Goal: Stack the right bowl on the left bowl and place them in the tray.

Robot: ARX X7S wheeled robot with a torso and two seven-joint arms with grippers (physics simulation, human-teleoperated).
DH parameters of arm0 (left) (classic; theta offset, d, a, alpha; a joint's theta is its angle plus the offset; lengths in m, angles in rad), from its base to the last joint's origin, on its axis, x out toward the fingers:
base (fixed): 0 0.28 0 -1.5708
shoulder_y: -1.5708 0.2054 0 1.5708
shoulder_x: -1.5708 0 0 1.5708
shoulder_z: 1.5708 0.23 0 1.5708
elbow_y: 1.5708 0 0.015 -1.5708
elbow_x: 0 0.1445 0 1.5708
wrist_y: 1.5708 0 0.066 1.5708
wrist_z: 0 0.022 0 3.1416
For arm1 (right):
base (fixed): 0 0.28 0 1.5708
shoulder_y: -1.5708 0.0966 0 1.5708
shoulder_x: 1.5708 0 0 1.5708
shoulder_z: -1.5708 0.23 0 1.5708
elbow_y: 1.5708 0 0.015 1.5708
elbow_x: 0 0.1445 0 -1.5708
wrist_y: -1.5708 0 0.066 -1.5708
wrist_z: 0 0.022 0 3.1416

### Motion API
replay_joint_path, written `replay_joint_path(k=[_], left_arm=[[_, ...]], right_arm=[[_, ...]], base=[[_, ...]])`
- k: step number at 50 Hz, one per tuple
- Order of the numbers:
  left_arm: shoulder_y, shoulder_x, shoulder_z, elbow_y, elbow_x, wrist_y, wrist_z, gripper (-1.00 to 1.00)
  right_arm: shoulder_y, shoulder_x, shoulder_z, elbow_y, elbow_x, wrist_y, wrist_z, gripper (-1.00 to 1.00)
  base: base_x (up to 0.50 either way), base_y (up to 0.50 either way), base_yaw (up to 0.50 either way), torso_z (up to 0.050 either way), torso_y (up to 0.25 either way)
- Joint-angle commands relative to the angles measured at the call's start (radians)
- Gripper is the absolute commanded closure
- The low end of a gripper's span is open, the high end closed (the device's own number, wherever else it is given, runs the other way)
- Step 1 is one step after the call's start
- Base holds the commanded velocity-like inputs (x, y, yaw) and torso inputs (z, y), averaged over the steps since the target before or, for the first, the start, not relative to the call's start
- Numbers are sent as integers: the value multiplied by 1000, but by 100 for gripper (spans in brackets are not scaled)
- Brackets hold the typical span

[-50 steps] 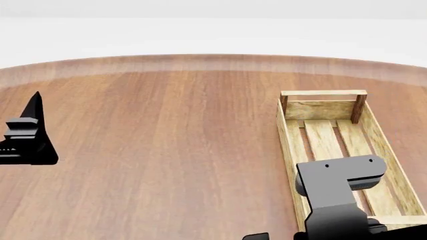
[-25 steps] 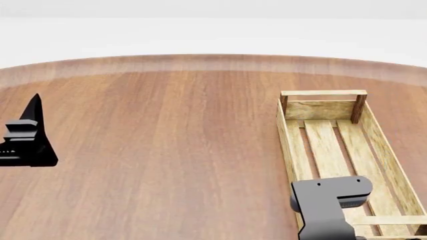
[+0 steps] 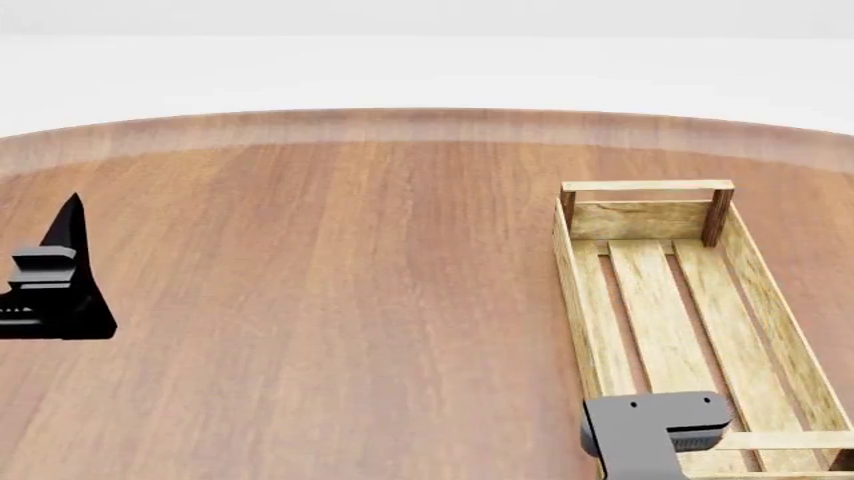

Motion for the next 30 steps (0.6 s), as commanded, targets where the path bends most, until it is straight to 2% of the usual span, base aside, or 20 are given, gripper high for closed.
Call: replay_joint_path(k=[1,30], left_arm=[[-4,-4,1,2,-12,-3,-9,-100],[14,-17,3,2,-29,22,-19,-100]], right_arm=[[-19,-15,-25,46,-104,-13,-97,-100],[-41,-31,-92,83,-206,-35,-235,-100]], base=[[0,0,0,0,0],[0,0,0,0,0]])
